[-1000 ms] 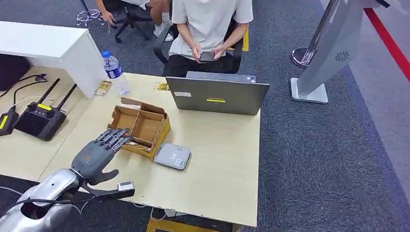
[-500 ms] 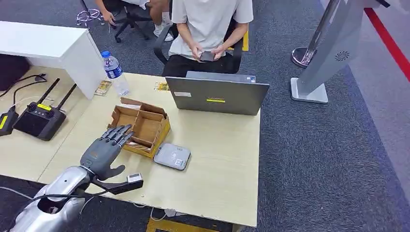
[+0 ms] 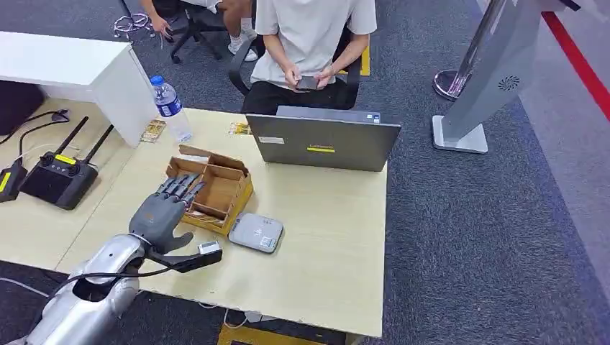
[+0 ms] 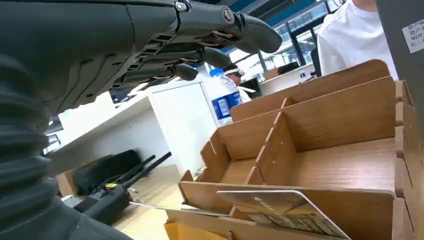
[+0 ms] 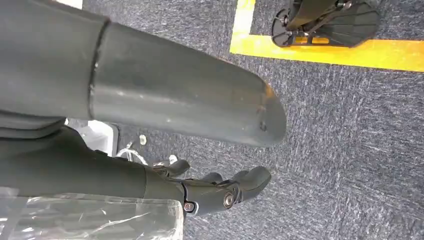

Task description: Pass the card to the sensor for recognition and then transmit it.

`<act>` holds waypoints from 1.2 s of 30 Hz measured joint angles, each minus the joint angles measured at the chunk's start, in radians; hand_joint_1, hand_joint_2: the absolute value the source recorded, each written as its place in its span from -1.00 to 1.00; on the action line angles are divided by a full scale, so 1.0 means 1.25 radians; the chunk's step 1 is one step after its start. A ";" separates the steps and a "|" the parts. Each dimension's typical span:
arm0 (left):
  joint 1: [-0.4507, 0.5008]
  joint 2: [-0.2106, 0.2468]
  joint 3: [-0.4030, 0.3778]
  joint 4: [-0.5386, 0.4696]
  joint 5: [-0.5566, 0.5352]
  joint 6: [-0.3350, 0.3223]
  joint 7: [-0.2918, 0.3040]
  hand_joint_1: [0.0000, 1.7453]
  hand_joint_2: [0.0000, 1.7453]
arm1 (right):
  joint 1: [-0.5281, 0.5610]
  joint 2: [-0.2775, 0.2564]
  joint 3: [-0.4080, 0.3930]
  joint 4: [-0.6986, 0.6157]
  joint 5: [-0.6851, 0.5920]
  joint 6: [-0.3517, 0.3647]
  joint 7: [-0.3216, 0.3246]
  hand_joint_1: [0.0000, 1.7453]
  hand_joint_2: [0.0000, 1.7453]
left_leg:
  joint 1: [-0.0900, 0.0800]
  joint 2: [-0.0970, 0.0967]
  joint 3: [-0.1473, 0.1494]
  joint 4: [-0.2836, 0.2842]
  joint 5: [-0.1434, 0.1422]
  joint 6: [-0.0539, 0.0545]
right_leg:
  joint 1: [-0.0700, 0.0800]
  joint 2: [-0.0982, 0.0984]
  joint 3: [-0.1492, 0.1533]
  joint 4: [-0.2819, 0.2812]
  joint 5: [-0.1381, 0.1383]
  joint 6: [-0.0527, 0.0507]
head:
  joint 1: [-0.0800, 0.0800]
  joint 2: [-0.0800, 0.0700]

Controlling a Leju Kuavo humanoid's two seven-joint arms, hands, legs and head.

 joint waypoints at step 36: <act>-0.099 -0.075 -0.003 0.171 -0.030 -0.001 0.016 -1.00 1.00 | -0.002 0.000 0.003 0.000 0.018 0.006 0.000 -1.00 -1.00 | 0.000 0.000 0.000 0.000 0.000 0.000 | 0.000 0.000 0.000 0.000 0.000 0.000 | 0.000 0.000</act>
